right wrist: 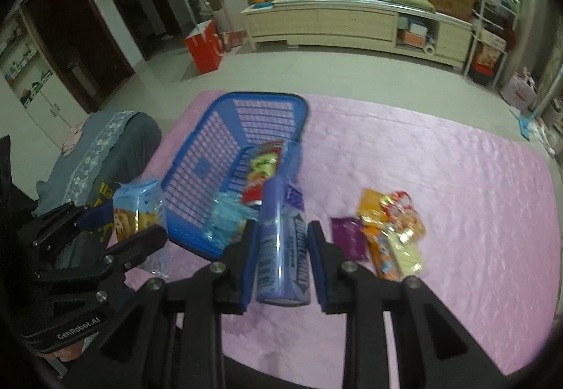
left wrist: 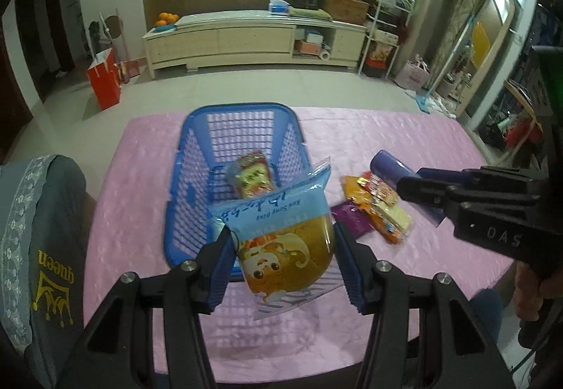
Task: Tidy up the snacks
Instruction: 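Carry both items over the basket and open the right tool to drop the blue tube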
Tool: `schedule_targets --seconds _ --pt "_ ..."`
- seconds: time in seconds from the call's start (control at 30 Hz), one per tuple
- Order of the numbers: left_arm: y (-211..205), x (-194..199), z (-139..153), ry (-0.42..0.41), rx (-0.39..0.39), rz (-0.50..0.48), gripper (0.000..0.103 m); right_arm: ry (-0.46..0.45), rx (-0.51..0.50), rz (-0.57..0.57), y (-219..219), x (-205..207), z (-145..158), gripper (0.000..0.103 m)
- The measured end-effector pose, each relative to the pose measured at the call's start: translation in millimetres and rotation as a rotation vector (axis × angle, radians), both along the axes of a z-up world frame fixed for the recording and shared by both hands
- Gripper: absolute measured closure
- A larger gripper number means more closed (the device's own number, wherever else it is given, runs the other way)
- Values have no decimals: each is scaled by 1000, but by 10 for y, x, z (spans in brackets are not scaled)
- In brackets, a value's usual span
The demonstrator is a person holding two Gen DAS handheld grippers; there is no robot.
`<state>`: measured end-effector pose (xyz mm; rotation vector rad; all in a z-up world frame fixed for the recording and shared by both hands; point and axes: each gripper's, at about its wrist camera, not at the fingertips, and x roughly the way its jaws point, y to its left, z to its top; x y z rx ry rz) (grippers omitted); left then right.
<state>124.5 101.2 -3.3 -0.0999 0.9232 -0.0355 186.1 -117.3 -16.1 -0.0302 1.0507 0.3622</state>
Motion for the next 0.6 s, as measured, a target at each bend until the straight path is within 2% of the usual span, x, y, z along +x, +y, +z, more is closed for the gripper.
schedule_targets --seconds 0.17,0.3,0.6 --pt "315 36 -30 -9 -18 46 52 24 -21 55 331 208 -143 71" --pt "559 92 -149 17 -13 81 52 58 -5 86 573 379 -282 71" --pt "981 270 -345 56 -17 132 52 158 -34 140 1153 802 -774 71"
